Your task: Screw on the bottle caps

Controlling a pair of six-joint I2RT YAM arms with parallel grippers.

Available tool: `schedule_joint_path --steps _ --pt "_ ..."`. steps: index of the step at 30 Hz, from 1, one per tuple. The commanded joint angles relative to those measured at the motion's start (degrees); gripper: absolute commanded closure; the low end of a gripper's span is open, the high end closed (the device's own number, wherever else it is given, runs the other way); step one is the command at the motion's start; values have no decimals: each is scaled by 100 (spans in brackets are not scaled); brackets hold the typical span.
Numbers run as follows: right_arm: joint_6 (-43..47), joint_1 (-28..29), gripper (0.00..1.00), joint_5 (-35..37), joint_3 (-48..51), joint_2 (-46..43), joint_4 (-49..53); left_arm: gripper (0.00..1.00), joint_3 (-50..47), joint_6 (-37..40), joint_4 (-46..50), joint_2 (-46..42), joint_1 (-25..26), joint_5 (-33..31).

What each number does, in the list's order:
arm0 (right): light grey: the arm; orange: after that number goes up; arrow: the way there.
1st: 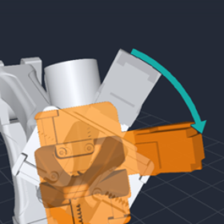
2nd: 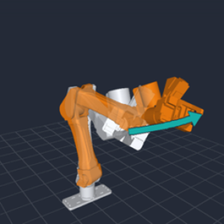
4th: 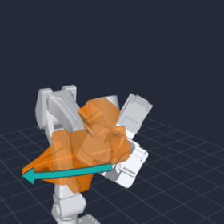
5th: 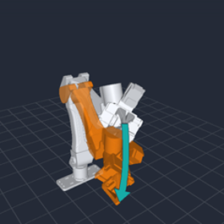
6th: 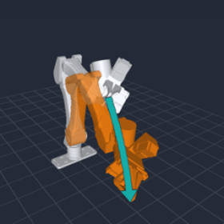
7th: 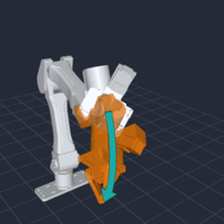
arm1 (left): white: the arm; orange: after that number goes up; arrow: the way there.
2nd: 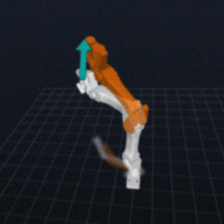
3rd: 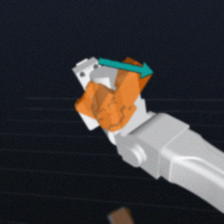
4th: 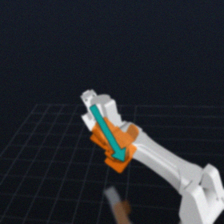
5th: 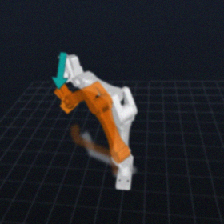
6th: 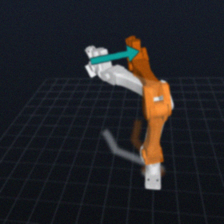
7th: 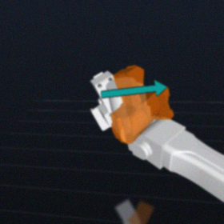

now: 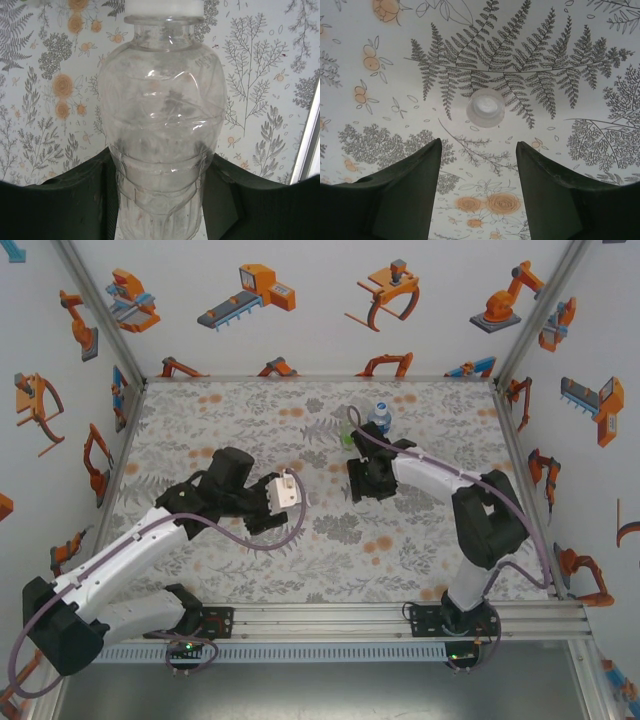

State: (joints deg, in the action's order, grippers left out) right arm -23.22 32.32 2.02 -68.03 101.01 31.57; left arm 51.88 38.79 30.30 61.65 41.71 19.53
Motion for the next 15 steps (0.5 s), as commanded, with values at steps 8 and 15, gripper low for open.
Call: schedule_joint_path --steps 8,15 --pt "-175 29 47 217 -399 545 -85 100 -544 199 -919 -368 -112 288" --pt "-122 29 51 228 -522 779 -143 100 -685 217 -1107 -477 -112 5"
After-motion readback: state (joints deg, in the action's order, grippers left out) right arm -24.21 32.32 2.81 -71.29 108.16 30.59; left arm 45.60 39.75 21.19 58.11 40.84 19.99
